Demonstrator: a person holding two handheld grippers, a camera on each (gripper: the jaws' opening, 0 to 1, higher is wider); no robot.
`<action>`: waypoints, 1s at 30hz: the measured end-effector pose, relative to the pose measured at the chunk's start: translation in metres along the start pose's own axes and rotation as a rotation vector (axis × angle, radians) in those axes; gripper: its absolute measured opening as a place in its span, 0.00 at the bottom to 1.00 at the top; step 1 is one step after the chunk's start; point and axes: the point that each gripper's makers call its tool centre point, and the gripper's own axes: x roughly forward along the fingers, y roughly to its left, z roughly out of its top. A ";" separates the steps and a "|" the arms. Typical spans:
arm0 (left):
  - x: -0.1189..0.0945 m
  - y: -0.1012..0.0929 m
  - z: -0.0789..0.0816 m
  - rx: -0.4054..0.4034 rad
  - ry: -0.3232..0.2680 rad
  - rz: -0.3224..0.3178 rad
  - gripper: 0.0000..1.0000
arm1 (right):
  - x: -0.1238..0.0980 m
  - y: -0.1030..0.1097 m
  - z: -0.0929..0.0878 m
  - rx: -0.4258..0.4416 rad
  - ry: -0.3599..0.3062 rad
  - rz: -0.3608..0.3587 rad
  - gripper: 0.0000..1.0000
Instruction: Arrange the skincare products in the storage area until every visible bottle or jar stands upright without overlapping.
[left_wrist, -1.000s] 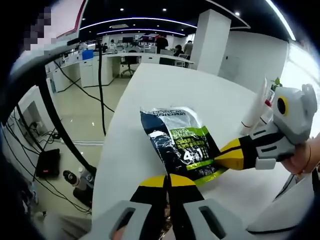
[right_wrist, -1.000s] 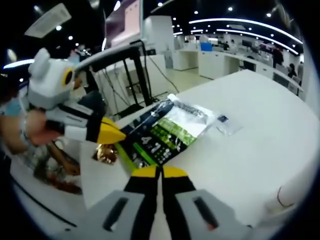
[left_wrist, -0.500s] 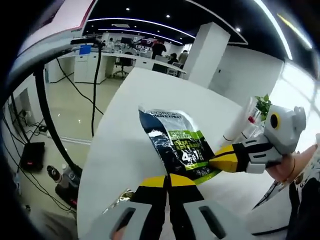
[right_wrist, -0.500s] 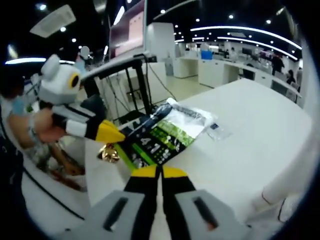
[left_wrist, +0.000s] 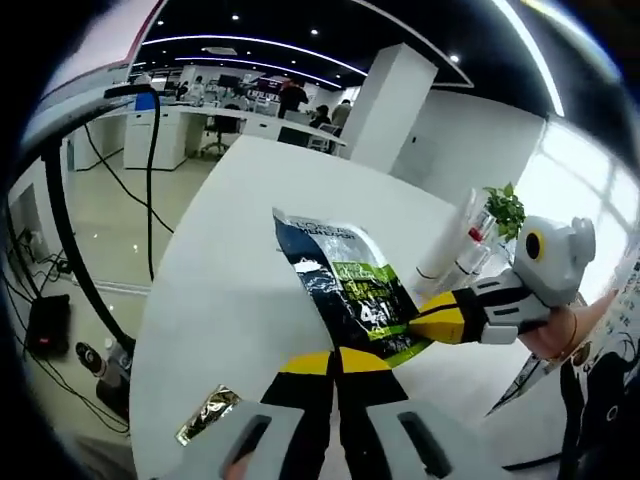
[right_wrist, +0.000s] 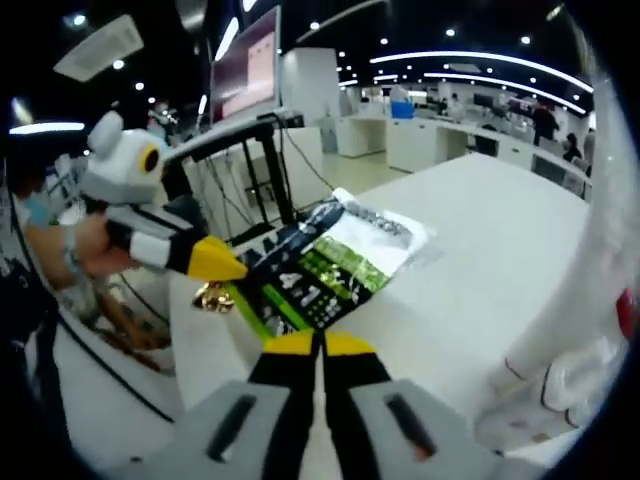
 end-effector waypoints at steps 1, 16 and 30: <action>0.001 -0.001 0.000 0.000 0.005 -0.003 0.00 | -0.001 -0.001 -0.001 0.005 0.003 -0.003 0.00; 0.024 -0.028 -0.005 0.030 0.075 -0.074 0.00 | -0.022 -0.027 -0.016 0.052 0.009 -0.107 0.00; 0.051 -0.044 -0.005 0.087 0.123 -0.086 0.00 | -0.037 -0.051 -0.023 0.036 0.001 -0.239 0.00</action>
